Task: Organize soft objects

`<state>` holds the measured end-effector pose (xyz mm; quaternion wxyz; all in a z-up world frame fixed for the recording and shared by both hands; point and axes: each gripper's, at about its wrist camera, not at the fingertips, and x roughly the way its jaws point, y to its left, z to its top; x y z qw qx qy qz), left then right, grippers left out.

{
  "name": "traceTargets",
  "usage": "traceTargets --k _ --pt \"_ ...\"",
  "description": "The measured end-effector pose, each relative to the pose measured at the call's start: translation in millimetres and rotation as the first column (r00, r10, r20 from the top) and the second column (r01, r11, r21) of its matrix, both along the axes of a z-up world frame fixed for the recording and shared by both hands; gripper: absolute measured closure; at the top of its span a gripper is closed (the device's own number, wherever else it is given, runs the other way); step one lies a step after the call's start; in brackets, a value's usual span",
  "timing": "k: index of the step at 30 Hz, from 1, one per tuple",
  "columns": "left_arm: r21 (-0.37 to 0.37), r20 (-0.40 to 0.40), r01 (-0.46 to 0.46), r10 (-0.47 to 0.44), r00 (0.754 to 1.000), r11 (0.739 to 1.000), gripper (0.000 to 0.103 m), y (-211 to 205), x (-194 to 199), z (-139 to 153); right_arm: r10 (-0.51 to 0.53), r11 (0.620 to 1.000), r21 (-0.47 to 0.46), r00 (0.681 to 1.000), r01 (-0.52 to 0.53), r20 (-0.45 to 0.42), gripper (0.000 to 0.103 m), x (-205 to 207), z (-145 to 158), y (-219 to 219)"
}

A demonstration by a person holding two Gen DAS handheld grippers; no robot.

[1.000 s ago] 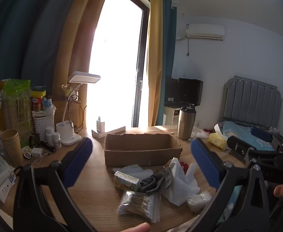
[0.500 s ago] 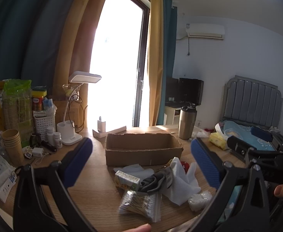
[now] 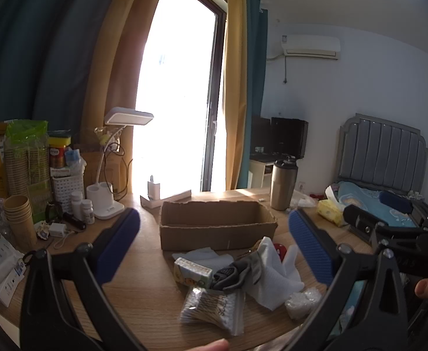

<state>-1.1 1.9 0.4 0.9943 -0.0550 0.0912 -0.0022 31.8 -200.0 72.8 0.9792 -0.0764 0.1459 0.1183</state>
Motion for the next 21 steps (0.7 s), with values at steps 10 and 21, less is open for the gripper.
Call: traceTargets --k 10,21 --pt "-0.001 -0.02 0.0 0.0 1.0 1.0 0.0 0 0 -6 0.0 1.0 0.002 1.0 0.0 -0.014 0.001 2 -3 2" --pt "0.029 -0.194 0.013 -0.007 0.981 0.999 0.0 2 32 -47 0.016 0.999 -0.043 0.988 -0.023 -0.155 0.001 26 -50 3"
